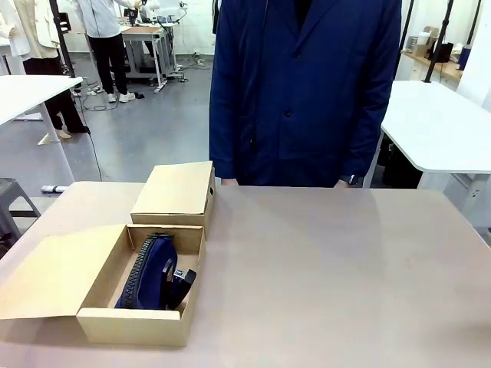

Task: Place items inside the box.
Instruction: Pick up a Pencil pouch or Stapler and place it inside the Mailer Box closest to the robot, then close the lid of the Mailer Box closest to the robot.

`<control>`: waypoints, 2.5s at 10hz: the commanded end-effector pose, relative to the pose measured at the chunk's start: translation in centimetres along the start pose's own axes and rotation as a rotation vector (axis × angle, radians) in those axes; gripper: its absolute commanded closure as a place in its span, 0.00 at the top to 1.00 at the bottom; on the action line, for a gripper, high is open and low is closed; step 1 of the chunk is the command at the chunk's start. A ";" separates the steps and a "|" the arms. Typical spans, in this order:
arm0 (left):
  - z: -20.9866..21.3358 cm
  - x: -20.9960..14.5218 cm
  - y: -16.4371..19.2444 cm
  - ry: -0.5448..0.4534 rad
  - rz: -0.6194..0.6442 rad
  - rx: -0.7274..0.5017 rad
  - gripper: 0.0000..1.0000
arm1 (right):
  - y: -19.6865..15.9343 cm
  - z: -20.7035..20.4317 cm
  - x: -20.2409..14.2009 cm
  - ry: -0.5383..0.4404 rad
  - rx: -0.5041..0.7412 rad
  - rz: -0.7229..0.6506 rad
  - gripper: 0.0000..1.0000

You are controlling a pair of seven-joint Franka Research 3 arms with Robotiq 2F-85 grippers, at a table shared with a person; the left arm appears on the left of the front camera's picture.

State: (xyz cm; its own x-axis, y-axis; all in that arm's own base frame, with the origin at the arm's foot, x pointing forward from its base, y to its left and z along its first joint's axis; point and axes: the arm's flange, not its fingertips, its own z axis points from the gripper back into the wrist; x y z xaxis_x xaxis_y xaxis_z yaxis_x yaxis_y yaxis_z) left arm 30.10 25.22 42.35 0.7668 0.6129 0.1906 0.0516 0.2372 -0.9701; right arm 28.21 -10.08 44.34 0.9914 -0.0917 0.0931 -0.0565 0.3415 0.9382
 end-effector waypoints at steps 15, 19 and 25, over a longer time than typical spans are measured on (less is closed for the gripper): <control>-9.5 -1.1 -7.7 0.327 -0.418 -0.284 1.00 | 1.0 -1.2 0.0 0.047 0.060 0.020 1.00; -13.3 -7.0 -8.5 0.425 -1.173 -0.398 1.00 | 1.0 -1.2 0.0 0.047 0.060 0.020 1.00; -5.6 -7.7 5.2 0.295 -1.738 -0.079 1.00 | 1.0 -1.2 0.0 0.047 0.060 0.020 1.00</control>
State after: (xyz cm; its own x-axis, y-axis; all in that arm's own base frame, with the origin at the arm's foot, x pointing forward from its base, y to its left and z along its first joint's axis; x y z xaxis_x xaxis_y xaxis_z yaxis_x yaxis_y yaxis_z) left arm 28.34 18.58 38.17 -0.1214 -0.4084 0.9047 0.9225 0.2900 0.2547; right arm 28.15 -8.80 44.66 0.9956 -0.0436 0.0832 -0.0664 0.2999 0.9516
